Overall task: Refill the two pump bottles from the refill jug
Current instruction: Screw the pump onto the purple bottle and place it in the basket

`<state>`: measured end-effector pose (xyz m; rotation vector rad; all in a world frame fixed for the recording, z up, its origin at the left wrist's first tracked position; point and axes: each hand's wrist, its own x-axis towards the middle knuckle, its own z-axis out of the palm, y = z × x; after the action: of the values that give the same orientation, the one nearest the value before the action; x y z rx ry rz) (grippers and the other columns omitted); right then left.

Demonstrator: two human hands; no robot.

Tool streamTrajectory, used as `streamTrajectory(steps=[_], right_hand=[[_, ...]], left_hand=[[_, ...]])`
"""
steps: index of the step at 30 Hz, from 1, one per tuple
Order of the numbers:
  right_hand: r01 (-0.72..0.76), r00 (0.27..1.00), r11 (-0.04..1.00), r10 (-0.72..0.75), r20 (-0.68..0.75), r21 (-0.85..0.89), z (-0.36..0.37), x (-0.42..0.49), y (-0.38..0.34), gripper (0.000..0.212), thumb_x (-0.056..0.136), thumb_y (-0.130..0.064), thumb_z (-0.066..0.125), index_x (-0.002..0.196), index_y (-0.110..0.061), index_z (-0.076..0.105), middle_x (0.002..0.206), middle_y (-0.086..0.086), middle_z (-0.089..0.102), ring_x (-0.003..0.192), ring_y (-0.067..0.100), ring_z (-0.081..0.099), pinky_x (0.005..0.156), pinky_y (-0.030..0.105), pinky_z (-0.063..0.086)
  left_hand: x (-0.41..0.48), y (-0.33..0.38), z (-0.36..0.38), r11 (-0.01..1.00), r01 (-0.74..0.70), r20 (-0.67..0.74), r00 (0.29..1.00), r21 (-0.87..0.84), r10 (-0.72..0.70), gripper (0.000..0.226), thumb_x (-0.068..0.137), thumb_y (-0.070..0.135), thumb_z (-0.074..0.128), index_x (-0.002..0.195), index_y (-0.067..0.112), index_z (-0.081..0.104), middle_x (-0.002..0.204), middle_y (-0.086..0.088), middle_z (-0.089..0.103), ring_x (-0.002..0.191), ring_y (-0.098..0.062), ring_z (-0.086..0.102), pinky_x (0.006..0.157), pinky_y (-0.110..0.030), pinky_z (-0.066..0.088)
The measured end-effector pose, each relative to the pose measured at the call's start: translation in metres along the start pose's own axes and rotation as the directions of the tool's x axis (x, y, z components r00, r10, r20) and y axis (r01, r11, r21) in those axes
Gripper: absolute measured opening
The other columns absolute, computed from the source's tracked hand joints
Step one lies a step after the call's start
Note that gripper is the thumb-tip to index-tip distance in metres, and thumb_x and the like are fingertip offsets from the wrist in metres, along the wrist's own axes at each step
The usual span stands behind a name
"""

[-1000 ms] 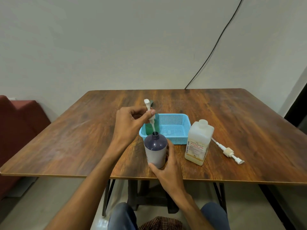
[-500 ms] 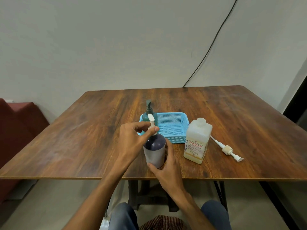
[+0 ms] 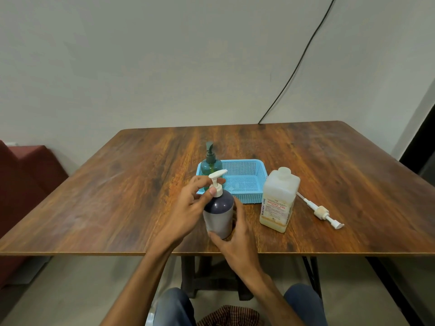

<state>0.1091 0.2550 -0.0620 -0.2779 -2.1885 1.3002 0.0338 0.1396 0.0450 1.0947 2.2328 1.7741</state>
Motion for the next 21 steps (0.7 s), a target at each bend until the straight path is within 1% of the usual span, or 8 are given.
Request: streamTrajectory(steps=[2, 5, 8, 11, 13, 16, 18, 21], right_hand=[[-0.006, 1.0, 1.0, 0.006, 0.005, -0.001, 0.0, 0.0, 0.001, 0.101, 0.077, -0.042, 0.081, 0.154, -0.039, 0.017, 0.155, -0.014, 0.037, 0.14, 0.005, 0.04, 0.108, 0.04, 0.048], [-0.009, 1.0, 1.0, 0.009, 0.004, -0.015, 0.0, 0.0, 0.002, 0.101, 0.077, -0.041, 0.08, 0.154, -0.04, 0.016, 0.155, -0.013, 0.037, 0.14, 0.007, 0.04, 0.107, 0.041, 0.048], [-0.015, 1.0, 1.0, 0.015, 0.011, -0.008, 0.0, -0.001, 0.002, 0.1, 0.077, -0.042, 0.08, 0.154, -0.042, 0.016, 0.153, -0.013, 0.039, 0.138, 0.007, 0.043, 0.105, 0.04, 0.05], [-0.023, 1.0, 1.0, 0.023, 0.01, 0.005, -0.001, -0.001, 0.001, 0.099, 0.076, -0.045, 0.078, 0.154, -0.041, 0.017, 0.151, -0.014, 0.041, 0.136, 0.008, 0.045, 0.103, 0.042, 0.051], [-0.02, 1.0, 1.0, 0.02, 0.01, 0.013, -0.001, -0.002, 0.0, 0.099, 0.077, -0.042, 0.08, 0.154, -0.042, 0.017, 0.151, -0.014, 0.041, 0.136, 0.007, 0.045, 0.103, 0.041, 0.051], [-0.006, 1.0, 1.0, 0.006, 0.007, 0.009, -0.002, -0.002, 0.0, 0.099, 0.077, -0.041, 0.081, 0.154, -0.042, 0.017, 0.152, -0.015, 0.04, 0.137, 0.005, 0.044, 0.104, 0.04, 0.05], [-0.005, 1.0, 1.0, 0.005, 0.01, 0.006, -0.001, -0.002, 0.0, 0.099, 0.077, -0.043, 0.08, 0.154, -0.041, 0.017, 0.152, -0.015, 0.04, 0.137, 0.006, 0.044, 0.104, 0.041, 0.05], [-0.019, 1.0, 1.0, 0.019, 0.012, -0.002, -0.002, -0.001, -0.001, 0.1, 0.076, -0.044, 0.08, 0.153, -0.043, 0.016, 0.152, -0.014, 0.041, 0.136, 0.006, 0.044, 0.104, 0.041, 0.05]], left_hand=[[0.0, -0.003, 0.003, 0.999, -0.003, -0.018, 1.0, 0.034, 0.004, 0.018, 0.101, 0.022, 0.052, 0.108, 0.022, 0.068, 0.116, -0.001, 0.058, 0.108, -0.02, 0.06, 0.084, -0.034, 0.056], [-0.001, 0.001, 0.01, 0.988, -0.034, -0.107, 0.993, 0.148, 0.05, 0.009, 0.098, 0.029, 0.06, 0.1, 0.023, 0.066, 0.105, 0.004, 0.063, 0.099, -0.012, 0.061, 0.077, -0.02, 0.048], [-0.001, 0.005, 0.015, 0.985, -0.045, -0.239, 0.967, 0.169, 0.086, 0.031, 0.082, 0.026, 0.079, 0.108, 0.015, 0.067, 0.098, 0.007, 0.068, 0.094, -0.005, 0.063, 0.078, -0.011, 0.047], [0.0, 0.004, 0.013, 0.985, -0.052, -0.281, 0.955, 0.162, 0.097, 0.03, 0.077, 0.018, 0.084, 0.103, 0.016, 0.068, 0.095, 0.011, 0.069, 0.091, -0.002, 0.065, 0.079, -0.013, 0.05], [0.0, 0.003, 0.01, 0.988, -0.057, -0.209, 0.974, 0.143, 0.087, 0.02, 0.083, 0.014, 0.078, 0.101, 0.016, 0.07, 0.098, 0.012, 0.071, 0.095, -0.001, 0.066, 0.081, -0.013, 0.049], [-0.005, 0.004, 0.005, 1.0, 0.003, -0.08, 0.997, -0.028, -0.005, 0.023, 0.092, 0.007, 0.066, 0.114, 0.011, 0.069, 0.112, 0.003, 0.071, 0.104, -0.005, 0.065, 0.083, -0.02, 0.052], [-0.008, 0.001, 0.004, 0.997, 0.02, -0.076, 0.997, -0.08, -0.026, 0.026, 0.095, 0.012, 0.063, 0.12, 0.015, 0.067, 0.119, 0.003, 0.068, 0.11, -0.01, 0.064, 0.087, -0.027, 0.053], [-0.01, 0.0, 0.01, 0.999, 0.025, -0.189, 0.981, -0.024, -0.029, 0.031, 0.09, 0.029, 0.071, 0.12, 0.024, 0.066, 0.118, 0.006, 0.067, 0.113, -0.011, 0.062, 0.092, -0.031, 0.053]])
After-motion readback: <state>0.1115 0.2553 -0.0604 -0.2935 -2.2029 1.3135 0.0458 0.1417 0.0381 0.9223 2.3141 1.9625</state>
